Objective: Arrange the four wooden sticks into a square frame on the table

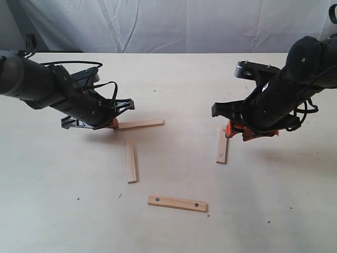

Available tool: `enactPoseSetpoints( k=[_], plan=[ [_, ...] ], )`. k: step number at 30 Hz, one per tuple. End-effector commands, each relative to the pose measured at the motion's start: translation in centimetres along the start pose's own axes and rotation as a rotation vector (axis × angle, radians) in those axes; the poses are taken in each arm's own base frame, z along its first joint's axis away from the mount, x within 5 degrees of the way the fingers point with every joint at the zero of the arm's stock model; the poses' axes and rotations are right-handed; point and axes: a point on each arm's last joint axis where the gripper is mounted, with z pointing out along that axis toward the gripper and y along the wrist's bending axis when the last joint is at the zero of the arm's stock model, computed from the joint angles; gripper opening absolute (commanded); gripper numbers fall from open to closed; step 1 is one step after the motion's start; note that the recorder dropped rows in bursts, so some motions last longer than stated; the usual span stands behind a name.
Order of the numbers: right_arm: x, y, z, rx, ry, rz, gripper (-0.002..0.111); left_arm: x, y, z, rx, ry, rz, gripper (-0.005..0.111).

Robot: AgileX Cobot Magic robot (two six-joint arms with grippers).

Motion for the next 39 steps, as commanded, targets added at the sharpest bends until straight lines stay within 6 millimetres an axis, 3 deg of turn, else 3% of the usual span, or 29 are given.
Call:
enactPoseSetpoints(
  k=[1, 12, 17, 22, 23, 25, 27, 28, 29, 35, 39],
  plan=[
    [-0.1, 0.1, -0.1, 0.002, -0.001, -0.012, 0.042, 0.6, -0.5, 0.9, 0.006, -0.008, -0.055, 0.0],
    [0.3, 0.5, 3.0, 0.018, 0.017, 0.049, 0.042, 0.5, -2.3, 1.4, 0.043, -0.006, -0.063, 0.0],
    [0.3, 0.9, 3.6, 0.015, 0.001, 0.091, 0.042, -1.0, -1.9, -0.5, 0.063, -0.035, -0.078, 0.0],
    [-0.6, 2.3, 3.0, 0.014, 0.036, 0.063, 0.042, -4.2, -0.3, -5.8, 0.076, -0.126, -0.043, 0.0],
    [-1.6, 3.2, 2.1, 0.044, 0.033, 0.057, 0.042, -5.2, 0.7, -7.9, 0.061, -0.151, -0.001, 0.0],
    [-2.1, 3.8, 1.7, 0.115, 0.032, 0.07, 0.042, -6.0, 1.9, -10.2, 0.036, -0.169, 0.035, 0.0],
    [-2.0, 4.4, 1.8, 0.174, 0.029, 0.095, 0.042, -6.5, 2.9, -12.1, 0.017, -0.187, 0.045, 0.0],
    [-1.7, 4.7, 2.4, 0.219, 0.019, 0.115, 0.042, -6.8, 3.8, -14.1, 0.009, -0.201, 0.04, 0.0],
    [-1.4, 4.8, 3.1, 0.238, 0.023, 0.127, 0.042, -6.9, 4.2, -16.1, 0.013, -0.208, 0.027, 0.0],
    [-1.0, 4.0, 5.7, 0.283, 0.065, 0.14, 0.042, -5.1, 3.6, -22.4, 0.04, -0.333, 0.058, 0.0],
    [-1.1, 4.1, 6.6, 0.265, 0.052, 0.141, 0.042, -4.3, 3.7, -23.4, 0.04, -0.393, 0.056, 0.0]
  ],
)
